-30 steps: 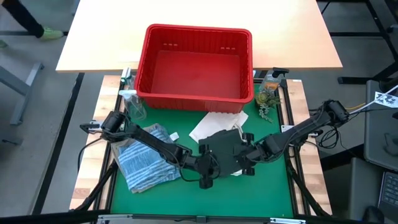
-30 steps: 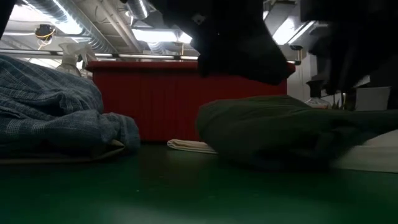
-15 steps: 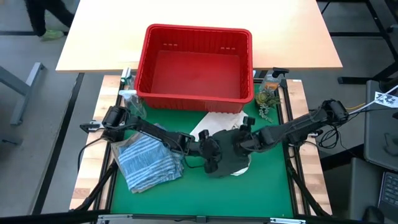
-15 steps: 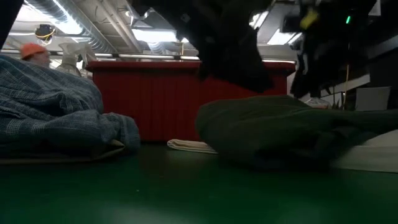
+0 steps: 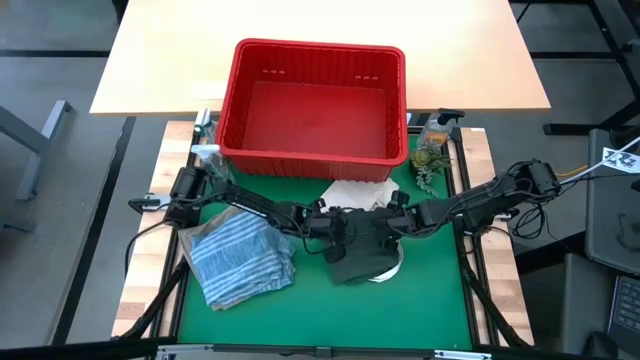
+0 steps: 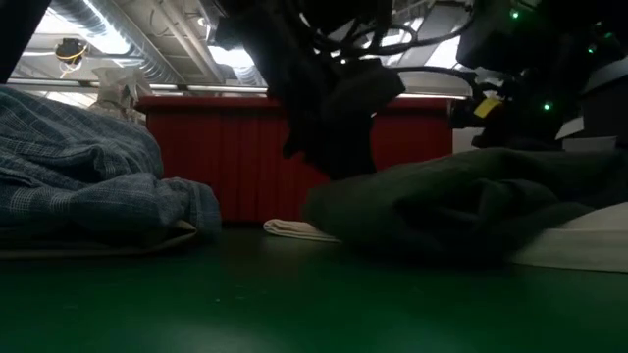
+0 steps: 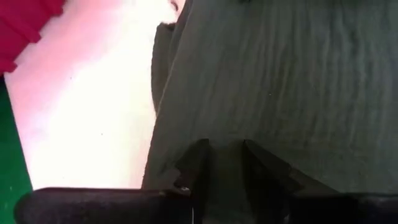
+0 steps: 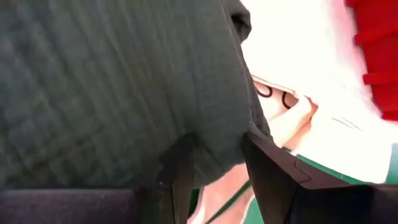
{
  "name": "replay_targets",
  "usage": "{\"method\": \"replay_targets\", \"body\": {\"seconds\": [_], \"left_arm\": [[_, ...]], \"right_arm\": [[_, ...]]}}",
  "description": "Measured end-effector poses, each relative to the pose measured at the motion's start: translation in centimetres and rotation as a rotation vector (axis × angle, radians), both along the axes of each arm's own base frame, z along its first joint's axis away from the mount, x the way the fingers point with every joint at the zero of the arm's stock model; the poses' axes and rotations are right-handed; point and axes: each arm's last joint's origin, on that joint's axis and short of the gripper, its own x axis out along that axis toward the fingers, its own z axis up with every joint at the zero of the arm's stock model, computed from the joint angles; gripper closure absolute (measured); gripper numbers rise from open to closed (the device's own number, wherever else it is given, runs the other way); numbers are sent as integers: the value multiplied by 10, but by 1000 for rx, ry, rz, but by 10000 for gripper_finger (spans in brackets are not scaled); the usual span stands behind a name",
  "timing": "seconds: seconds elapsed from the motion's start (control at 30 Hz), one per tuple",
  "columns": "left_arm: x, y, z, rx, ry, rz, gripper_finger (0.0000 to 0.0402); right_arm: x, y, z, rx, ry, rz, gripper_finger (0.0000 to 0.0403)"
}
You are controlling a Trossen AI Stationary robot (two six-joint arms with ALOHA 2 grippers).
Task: Fold Laundry from Bin
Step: Fold the green polo shirt, then stack the folded green polo shirt on top of the blue polo shirt
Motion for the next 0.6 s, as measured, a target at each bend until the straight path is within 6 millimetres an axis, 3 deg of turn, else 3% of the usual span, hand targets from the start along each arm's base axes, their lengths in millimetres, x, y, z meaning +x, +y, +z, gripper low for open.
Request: {"method": "replay_targets", "body": {"seconds": [0.2,0.37,0.6], "left_arm": [[-2,0,5,-51,-5,3,310],[-11,0,33,-103,-52,16,310],[-21,-4,65,-307,-127,44,310]], "right_arm": [[-7,-1,5,0,66,3,260],[-22,-2,25,16,81,5,260],[-49,-5,54,108,3,-62,260]]}}
